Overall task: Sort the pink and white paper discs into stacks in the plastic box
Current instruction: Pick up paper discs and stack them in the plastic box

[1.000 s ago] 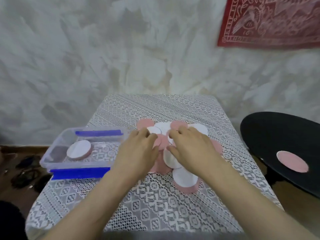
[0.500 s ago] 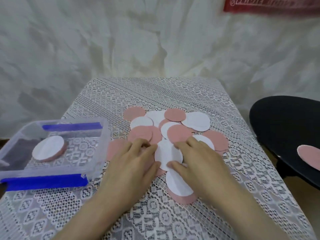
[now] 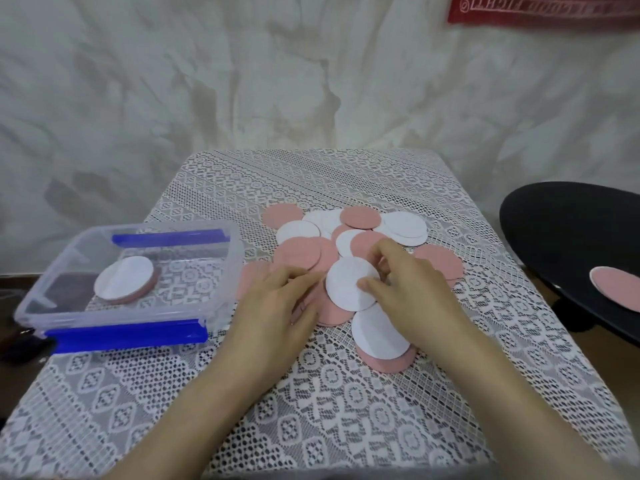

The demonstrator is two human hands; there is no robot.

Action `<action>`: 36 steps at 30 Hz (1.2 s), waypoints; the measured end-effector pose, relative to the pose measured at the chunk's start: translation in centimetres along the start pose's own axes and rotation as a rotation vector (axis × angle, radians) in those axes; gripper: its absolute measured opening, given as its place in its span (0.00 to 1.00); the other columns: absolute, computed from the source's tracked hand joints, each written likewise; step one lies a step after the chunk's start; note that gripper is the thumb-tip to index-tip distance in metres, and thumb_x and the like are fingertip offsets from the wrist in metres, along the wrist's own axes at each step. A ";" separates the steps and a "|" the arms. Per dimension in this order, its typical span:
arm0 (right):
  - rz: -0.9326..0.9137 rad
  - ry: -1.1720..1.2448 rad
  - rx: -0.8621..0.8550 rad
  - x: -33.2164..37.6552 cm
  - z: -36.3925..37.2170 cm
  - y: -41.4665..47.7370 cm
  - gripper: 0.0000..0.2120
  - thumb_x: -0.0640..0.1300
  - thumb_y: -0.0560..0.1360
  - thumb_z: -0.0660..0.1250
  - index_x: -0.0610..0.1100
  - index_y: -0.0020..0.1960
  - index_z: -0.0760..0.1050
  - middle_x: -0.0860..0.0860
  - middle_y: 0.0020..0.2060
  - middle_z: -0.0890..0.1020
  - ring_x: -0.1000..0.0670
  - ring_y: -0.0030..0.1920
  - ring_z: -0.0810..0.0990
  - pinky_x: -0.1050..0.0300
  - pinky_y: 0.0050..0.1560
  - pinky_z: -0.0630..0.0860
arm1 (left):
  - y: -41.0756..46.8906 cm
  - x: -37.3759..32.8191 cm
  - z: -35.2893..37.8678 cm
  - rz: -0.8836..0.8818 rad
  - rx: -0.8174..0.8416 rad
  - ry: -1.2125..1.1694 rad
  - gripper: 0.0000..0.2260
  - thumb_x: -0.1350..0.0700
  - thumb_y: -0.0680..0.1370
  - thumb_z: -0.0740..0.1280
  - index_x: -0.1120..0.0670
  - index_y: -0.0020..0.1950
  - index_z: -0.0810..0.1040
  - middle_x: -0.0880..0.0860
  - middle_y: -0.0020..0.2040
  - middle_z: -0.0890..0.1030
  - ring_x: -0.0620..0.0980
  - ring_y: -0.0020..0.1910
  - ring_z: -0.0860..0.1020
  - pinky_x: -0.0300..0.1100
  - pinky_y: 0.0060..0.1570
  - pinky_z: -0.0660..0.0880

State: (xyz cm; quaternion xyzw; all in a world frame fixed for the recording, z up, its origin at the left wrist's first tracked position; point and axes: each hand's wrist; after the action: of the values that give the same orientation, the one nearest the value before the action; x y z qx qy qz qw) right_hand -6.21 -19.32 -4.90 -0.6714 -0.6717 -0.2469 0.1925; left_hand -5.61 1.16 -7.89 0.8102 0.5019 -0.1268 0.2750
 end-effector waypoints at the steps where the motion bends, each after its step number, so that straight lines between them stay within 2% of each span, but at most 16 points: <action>1: 0.013 0.020 -0.006 0.0 -0.1 0.1 0.07 0.50 0.80 0.68 0.51 0.54 0.71 0.56 0.44 0.79 0.46 0.47 0.78 0.49 0.48 0.75 | 0.1 0.0 -0.1 -0.003 -0.004 -0.012 0.17 0.52 0.80 0.67 0.48 0.70 0.77 0.43 0.60 0.76 0.45 0.58 0.73 0.40 0.56 0.70; 6: 0.039 0.099 0.001 -0.4 0.0 0.7 0.03 0.49 0.80 0.68 0.53 0.51 0.74 0.58 0.42 0.80 0.50 0.46 0.79 0.53 0.45 0.72 | 0.0 -0.1 -0.2 -0.025 -0.013 -0.026 0.17 0.53 0.80 0.67 0.48 0.70 0.77 0.43 0.60 0.77 0.44 0.58 0.73 0.39 0.55 0.69; 9: 0.020 0.159 0.005 -0.8 0.3 1.0 0.03 0.49 0.79 0.69 0.53 0.49 0.75 0.57 0.41 0.81 0.53 0.44 0.78 0.55 0.42 0.71 | 0.2 0.0 -0.4 -0.025 -0.019 -0.033 0.17 0.52 0.80 0.67 0.48 0.69 0.77 0.42 0.58 0.77 0.43 0.57 0.72 0.35 0.53 0.65; 12: 0.007 0.266 0.038 -1.3 0.3 1.4 0.04 0.47 0.78 0.70 0.53 0.46 0.76 0.56 0.37 0.82 0.54 0.39 0.77 0.53 0.44 0.73 | 0.4 0.1 -0.4 -0.024 -0.013 -0.049 0.17 0.47 0.80 0.67 0.47 0.69 0.78 0.40 0.57 0.76 0.41 0.56 0.71 0.28 0.51 0.63; 15: -0.010 0.418 0.135 -1.3 0.4 1.0 0.04 0.46 0.78 0.71 0.51 0.44 0.78 0.51 0.36 0.83 0.53 0.37 0.77 0.52 0.42 0.73 | 0.3 0.0 -0.6 -0.015 -0.008 -0.095 0.15 0.43 0.79 0.66 0.43 0.65 0.79 0.38 0.55 0.77 0.39 0.54 0.71 0.33 0.52 0.67; 18: -0.064 0.454 0.139 -0.7 0.8 0.2 0.04 0.46 0.80 0.69 0.51 0.45 0.78 0.45 0.38 0.83 0.50 0.37 0.77 0.49 0.41 0.73 | -0.2 -0.4 -0.9 -0.022 -0.025 -0.152 0.12 0.44 0.79 0.66 0.43 0.62 0.79 0.38 0.51 0.78 0.39 0.51 0.73 0.38 0.50 0.72; 20: -0.081 0.440 0.126 -0.4 1.0 -0.3 0.05 0.47 0.80 0.68 0.51 0.46 0.78 0.46 0.36 0.83 0.53 0.35 0.76 0.49 0.40 0.72 | -0.6 -0.6 -1.0 -0.042 -0.041 -0.191 0.09 0.46 0.79 0.67 0.43 0.59 0.80 0.40 0.47 0.79 0.40 0.48 0.75 0.40 0.46 0.73; 22: -0.073 0.423 0.139 -0.3 1.0 -0.7 0.05 0.47 0.80 0.68 0.50 0.46 0.79 0.53 0.32 0.82 0.58 0.31 0.74 0.55 0.37 0.68 | -1.2 -0.7 -1.0 -0.081 -0.041 -0.225 0.04 0.47 0.79 0.68 0.42 0.53 0.81 0.42 0.40 0.80 0.42 0.42 0.77 0.41 0.39 0.73; 24: -0.075 0.367 0.138 -0.4 0.8 -1.1 0.05 0.49 0.80 0.68 0.52 0.46 0.80 0.58 0.34 0.84 0.60 0.33 0.76 0.56 0.39 0.70 | -1.6 -0.8 -1.1 -0.120 -0.022 -0.226 0.03 0.46 0.79 0.67 0.43 0.49 0.79 0.43 0.37 0.80 0.42 0.39 0.77 0.40 0.36 0.72; 27: -0.076 0.100 0.139 -0.7 -0.7 -1.6 0.05 0.54 0.77 0.69 0.54 0.50 0.81 0.58 0.40 0.82 0.56 0.43 0.79 0.56 0.44 0.74 | -2.0 -0.6 -1.3 -0.172 -0.004 -0.213 0.06 0.45 0.80 0.65 0.45 0.48 0.78 0.44 0.37 0.81 0.41 0.38 0.77 0.45 0.38 0.75; 30: -0.076 -0.189 0.246 -1.0 -2.4 -2.2 0.16 0.57 0.73 0.71 0.55 0.59 0.78 0.60 0.40 0.75 0.53 0.46 0.76 0.55 0.45 0.72 | -2.2 -0.8 -1.4 -0.207 0.008 -0.222 0.07 0.46 0.81 0.63 0.46 0.48 0.77 0.45 0.38 0.81 0.40 0.39 0.77 0.43 0.37 0.74; 33: -0.078 -0.244 0.311 -0.8 -2.9 -2.4 0.24 0.61 0.70 0.73 0.59 0.64 0.74 0.61 0.43 0.73 0.54 0.47 0.75 0.54 0.47 0.72 | -2.2 -0.9 -1.8 -0.236 0.008 -0.230 0.06 0.48 0.82 0.62 0.46 0.49 0.77 0.46 0.39 0.82 0.41 0.40 0.77 0.44 0.40 0.75; 36: -0.050 -0.192 0.326 -0.9 -2.7 -2.3 0.25 0.60 0.70 0.74 0.60 0.65 0.73 0.61 0.46 0.74 0.53 0.49 0.77 0.51 0.52 0.76 | -1.9 -0.8 -1.9 -0.250 0.008 -0.263 0.04 0.49 0.82 0.63 0.43 0.50 0.78 0.40 0.41 0.82 0.37 0.42 0.78 0.41 0.41 0.76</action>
State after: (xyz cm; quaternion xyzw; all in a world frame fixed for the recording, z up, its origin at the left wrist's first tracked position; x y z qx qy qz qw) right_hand -8.63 -21.53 -3.44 -0.6349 -0.7346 -0.0742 0.2276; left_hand -7.82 2.29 -6.57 0.7189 0.5580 -0.2670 0.3172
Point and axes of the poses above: each hand's wrist, its own y-axis towards the middle knuckle, its own z-axis out of the palm, x = y × z
